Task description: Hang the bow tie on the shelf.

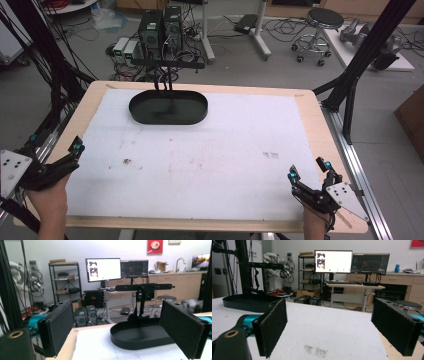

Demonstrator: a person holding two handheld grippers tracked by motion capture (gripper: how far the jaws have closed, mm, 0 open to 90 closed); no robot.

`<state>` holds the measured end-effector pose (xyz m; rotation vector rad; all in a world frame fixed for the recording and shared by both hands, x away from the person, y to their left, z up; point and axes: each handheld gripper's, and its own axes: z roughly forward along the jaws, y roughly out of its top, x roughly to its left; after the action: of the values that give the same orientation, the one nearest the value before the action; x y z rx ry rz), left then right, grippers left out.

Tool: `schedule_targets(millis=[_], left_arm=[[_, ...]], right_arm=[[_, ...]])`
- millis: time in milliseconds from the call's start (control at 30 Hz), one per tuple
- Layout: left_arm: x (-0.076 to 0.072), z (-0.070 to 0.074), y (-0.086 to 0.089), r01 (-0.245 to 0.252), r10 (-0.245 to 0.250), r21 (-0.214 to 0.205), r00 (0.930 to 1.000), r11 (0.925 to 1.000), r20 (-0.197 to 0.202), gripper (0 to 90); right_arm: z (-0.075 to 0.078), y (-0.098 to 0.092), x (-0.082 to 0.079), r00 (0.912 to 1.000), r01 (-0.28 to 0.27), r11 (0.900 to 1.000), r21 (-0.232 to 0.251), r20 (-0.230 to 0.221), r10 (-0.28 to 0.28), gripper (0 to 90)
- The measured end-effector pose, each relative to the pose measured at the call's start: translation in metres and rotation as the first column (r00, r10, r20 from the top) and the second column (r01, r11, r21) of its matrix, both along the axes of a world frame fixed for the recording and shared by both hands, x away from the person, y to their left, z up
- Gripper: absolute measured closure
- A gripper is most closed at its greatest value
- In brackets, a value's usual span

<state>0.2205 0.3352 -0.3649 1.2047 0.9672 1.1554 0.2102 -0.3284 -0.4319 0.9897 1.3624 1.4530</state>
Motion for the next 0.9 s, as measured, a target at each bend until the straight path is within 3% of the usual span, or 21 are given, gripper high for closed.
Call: schedule_targets(millis=[100, 367, 567, 900], left_arm=[[-0.004, -0.009, 0.002, -0.005, 0.005, -0.007, 0.9999, 1.0000, -0.010, 12.8], [-0.009, -0.027, 0.005, -0.019, 0.019, -0.010, 0.9993, 0.9998, 0.031, 12.9], [-0.004, -0.043, 0.006, -0.024, 0.024, 0.005, 0.9997, 0.9997, -0.004, 12.9], [-0.005, -0.051, 0.010, -0.035, 0.033, -0.047, 0.9985, 0.9983, -0.044, 12.9]], right_arm=[[0.000, -0.001, 0.000, 1.0000, 0.003, 1.0000, 0.002, 0.001, -0.003, 12.5], [-0.001, -0.003, -0.002, 1.0000, 0.007, 0.9999, 0.009, 0.000, -0.007, 12.5], [-0.002, -0.001, -0.001, 1.0000, 0.002, 1.0000, 0.003, -0.005, -0.002, 12.5], [0.001, 0.003, -0.003, 1.0000, -0.003, 1.0000, 0.001, 0.000, 0.003, 12.5]])
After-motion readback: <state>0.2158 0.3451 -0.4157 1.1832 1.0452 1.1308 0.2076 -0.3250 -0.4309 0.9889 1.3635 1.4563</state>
